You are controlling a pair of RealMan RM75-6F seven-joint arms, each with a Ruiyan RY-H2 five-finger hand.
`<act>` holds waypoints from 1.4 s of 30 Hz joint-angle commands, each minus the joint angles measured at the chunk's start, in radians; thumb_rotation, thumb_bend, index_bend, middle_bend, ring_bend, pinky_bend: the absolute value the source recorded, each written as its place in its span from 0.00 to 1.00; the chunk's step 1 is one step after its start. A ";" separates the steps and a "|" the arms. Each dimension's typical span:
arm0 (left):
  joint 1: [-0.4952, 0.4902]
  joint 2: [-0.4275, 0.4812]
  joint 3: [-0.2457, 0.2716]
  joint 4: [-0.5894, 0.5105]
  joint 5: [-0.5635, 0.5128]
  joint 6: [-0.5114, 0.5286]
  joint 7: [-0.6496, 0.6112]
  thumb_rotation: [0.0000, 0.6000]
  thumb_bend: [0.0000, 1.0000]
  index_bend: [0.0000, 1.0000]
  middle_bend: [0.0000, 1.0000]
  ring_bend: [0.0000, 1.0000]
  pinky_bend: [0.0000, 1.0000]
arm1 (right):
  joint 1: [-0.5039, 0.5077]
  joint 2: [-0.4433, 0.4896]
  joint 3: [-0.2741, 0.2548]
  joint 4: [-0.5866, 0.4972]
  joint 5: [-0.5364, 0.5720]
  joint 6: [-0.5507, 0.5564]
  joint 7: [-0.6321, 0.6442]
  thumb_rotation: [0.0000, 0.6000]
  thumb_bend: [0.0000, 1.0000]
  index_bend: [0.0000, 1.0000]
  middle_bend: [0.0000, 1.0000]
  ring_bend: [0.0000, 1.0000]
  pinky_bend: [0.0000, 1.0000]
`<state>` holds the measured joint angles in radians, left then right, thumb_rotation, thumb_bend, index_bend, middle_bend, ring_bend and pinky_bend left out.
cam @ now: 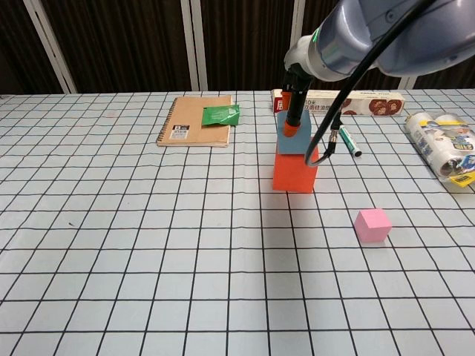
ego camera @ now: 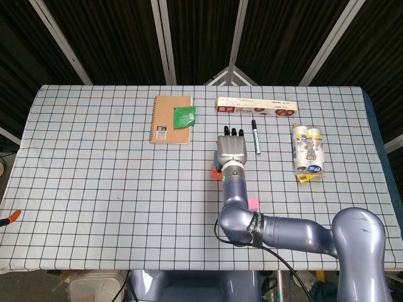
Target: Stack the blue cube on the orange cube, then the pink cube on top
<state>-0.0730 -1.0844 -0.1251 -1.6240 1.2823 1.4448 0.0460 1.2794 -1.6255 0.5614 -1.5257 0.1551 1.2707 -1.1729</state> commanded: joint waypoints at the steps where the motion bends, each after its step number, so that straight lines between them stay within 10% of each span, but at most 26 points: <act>1: -0.001 0.000 0.000 0.000 0.001 -0.001 0.000 1.00 0.12 0.05 0.00 0.00 0.00 | 0.001 0.003 0.001 -0.004 0.002 0.001 -0.001 1.00 0.35 0.51 0.00 0.00 0.00; 42: -0.001 -0.001 0.000 0.000 0.001 0.002 0.002 1.00 0.12 0.05 0.00 0.00 0.00 | 0.000 0.004 -0.012 0.012 0.004 -0.023 0.014 1.00 0.35 0.41 0.00 0.00 0.00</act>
<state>-0.0736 -1.0857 -0.1248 -1.6246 1.2836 1.4472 0.0488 1.2795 -1.6215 0.5493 -1.5128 0.1588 1.2474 -1.1582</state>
